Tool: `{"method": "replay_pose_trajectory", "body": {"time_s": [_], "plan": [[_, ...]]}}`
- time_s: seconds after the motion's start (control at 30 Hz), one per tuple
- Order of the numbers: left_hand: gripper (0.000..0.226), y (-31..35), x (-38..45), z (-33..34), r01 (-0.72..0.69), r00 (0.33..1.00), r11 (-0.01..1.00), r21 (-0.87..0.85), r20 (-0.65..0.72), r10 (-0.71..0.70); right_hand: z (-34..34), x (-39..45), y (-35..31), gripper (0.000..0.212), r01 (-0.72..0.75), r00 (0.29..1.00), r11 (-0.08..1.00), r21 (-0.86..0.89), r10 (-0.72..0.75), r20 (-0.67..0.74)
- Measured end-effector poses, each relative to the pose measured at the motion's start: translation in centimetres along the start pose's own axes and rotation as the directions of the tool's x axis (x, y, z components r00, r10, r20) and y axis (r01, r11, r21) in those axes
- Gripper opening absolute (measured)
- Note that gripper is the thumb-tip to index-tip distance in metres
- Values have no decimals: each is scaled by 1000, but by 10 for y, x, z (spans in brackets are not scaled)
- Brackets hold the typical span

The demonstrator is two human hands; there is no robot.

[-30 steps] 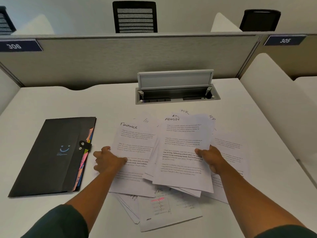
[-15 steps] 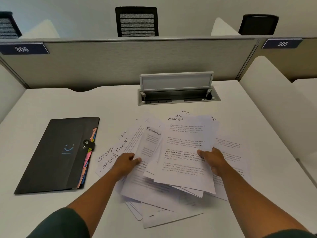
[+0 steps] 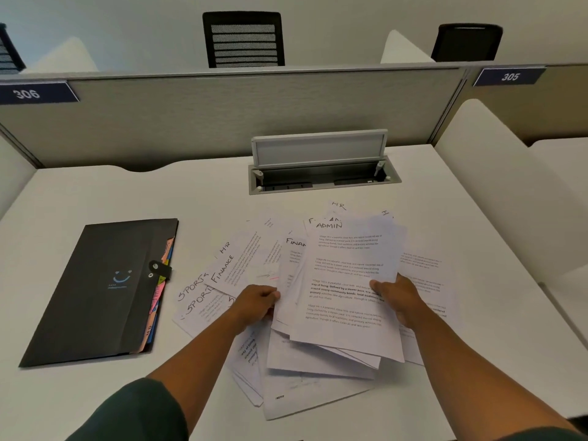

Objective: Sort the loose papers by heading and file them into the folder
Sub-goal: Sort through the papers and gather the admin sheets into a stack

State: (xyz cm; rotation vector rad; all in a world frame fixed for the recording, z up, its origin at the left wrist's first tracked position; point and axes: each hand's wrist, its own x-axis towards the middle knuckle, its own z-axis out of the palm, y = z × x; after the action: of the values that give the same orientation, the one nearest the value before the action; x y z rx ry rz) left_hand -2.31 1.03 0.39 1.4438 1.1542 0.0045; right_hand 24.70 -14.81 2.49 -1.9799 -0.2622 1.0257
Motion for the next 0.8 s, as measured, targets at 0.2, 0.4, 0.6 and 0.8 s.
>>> {"method": "replay_pose_trajectory", "body": {"time_s": [0.2, 0.4, 0.6, 0.8], "plan": [[12, -1, 9, -5, 8, 983, 990, -139, -180, -33, 3, -1, 2, 49, -4, 1000, 1000, 19, 5, -19], [26, -8, 11, -56, 49, 835, 995, -86, -543, -88, 0, 1, -5, 45, 13, 995, 998, 61, -7, -96], [30, -43, -9, -110, 238, 690, 970, 47, -711, -135, 8, -1, -20, 42, 5, 984, 1000, -6, -6, -179], [33, -52, -16, -107, 259, 734, 964, 52, -659, -161, 9, -3, -21, 41, -13, 987, 1000, 23, 16, -163]]}}
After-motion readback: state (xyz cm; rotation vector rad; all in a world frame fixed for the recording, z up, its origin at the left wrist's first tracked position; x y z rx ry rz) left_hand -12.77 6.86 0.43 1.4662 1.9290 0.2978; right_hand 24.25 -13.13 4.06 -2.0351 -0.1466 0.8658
